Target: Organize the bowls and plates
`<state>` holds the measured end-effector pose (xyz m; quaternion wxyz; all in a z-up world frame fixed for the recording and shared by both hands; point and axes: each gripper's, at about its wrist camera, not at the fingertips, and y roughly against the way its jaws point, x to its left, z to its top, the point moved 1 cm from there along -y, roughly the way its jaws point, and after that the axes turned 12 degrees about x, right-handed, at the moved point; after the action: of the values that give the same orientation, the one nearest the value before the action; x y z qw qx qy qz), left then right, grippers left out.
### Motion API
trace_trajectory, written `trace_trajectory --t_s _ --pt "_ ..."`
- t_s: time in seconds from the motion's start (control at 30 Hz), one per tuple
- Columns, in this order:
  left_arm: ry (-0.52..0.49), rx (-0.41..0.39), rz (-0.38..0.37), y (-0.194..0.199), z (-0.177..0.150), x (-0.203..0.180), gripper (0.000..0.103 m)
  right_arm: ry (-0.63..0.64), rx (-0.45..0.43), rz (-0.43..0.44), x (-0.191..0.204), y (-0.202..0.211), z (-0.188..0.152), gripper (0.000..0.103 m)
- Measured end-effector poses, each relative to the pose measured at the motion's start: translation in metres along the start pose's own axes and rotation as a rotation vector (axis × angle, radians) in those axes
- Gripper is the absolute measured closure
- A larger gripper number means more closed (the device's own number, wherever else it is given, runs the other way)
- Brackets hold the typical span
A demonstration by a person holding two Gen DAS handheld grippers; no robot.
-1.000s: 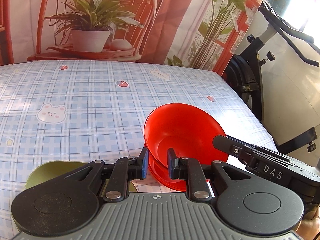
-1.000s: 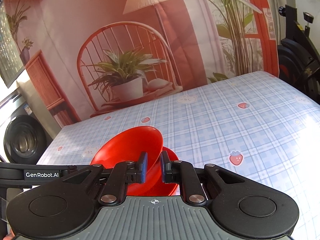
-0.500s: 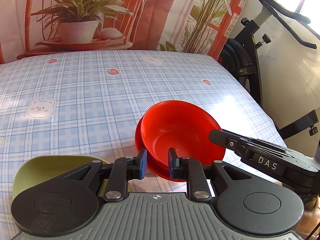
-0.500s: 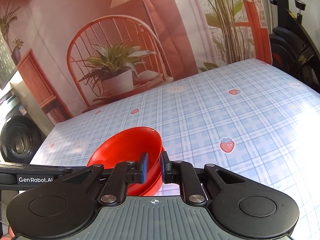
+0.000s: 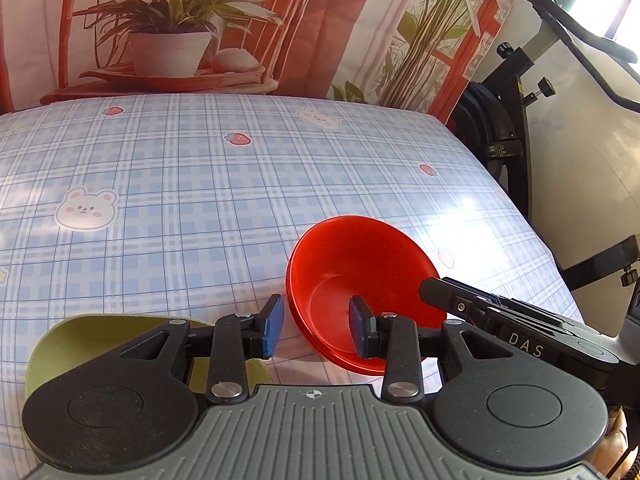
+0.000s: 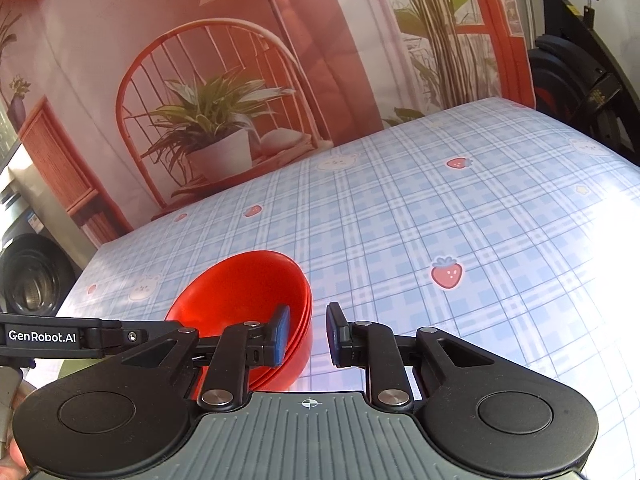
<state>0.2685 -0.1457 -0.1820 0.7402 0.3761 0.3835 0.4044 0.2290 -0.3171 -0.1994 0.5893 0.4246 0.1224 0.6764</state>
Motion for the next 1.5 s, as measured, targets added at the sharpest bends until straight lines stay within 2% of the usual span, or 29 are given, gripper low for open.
trace_trajectory --t_s 0.37,0.53,0.63,1.2,1.5 --pt "-0.006 0.05 -0.018 -0.02 0.005 -0.001 0.066 -0.005 0.022 0.027 -0.002 -0.011 -0.001 0.082" --pt "0.019 0.042 -0.053 -0.019 0.004 0.005 0.066 0.002 0.042 0.031 0.002 -0.012 0.001 0.086" --pt "0.019 0.033 -0.045 -0.015 0.002 0.006 0.066 0.016 0.043 0.027 0.009 -0.01 0.001 0.086" --pt "-0.005 -0.094 -0.028 0.045 -0.018 0.008 0.066 0.059 0.014 -0.002 0.056 0.028 -0.004 0.085" --pt "0.0 -0.171 -0.027 0.08 -0.035 0.016 0.063 0.132 -0.005 -0.02 0.092 0.049 -0.01 0.085"
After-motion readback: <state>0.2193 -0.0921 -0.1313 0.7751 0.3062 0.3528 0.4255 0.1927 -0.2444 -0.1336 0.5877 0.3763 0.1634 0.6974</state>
